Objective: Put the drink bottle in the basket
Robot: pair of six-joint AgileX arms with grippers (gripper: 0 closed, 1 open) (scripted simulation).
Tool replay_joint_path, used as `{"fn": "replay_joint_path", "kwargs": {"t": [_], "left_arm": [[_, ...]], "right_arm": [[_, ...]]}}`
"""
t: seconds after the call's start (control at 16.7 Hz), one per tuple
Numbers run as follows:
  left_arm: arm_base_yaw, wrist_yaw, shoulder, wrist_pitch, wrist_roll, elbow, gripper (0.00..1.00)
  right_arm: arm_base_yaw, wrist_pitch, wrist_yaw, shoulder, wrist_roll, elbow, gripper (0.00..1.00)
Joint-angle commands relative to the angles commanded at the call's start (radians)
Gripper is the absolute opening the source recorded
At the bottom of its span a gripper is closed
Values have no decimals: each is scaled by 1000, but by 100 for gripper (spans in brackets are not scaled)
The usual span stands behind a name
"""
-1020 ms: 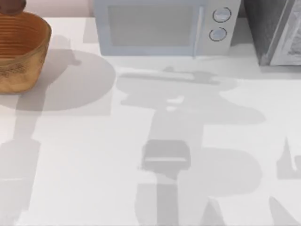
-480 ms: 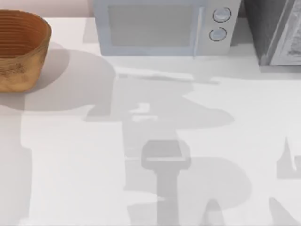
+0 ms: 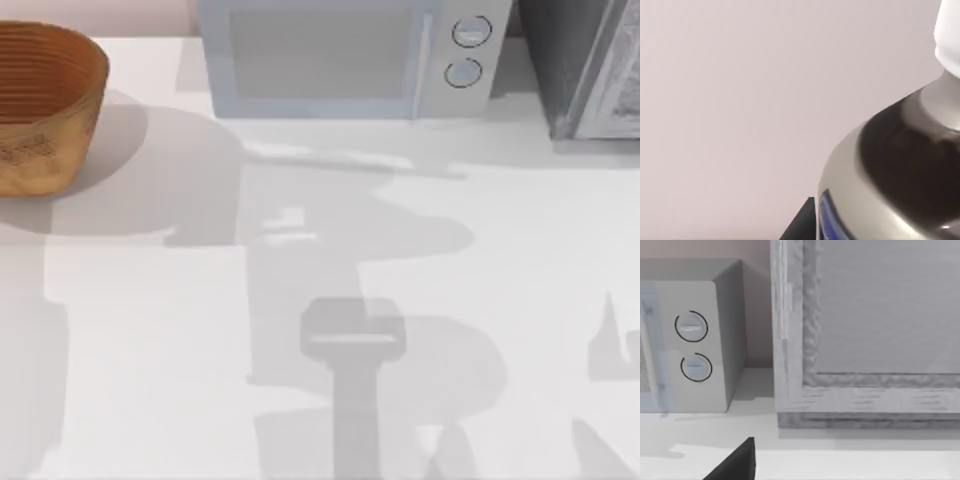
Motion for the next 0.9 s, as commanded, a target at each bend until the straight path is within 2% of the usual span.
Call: {"fn": "replay_joint_path", "kwargs": {"t": [0.9], "left_arm": [[-14, -15, 149, 131, -4, 21, 0]], "right_arm": [[0, 0, 0, 0, 0, 0, 100]]}}
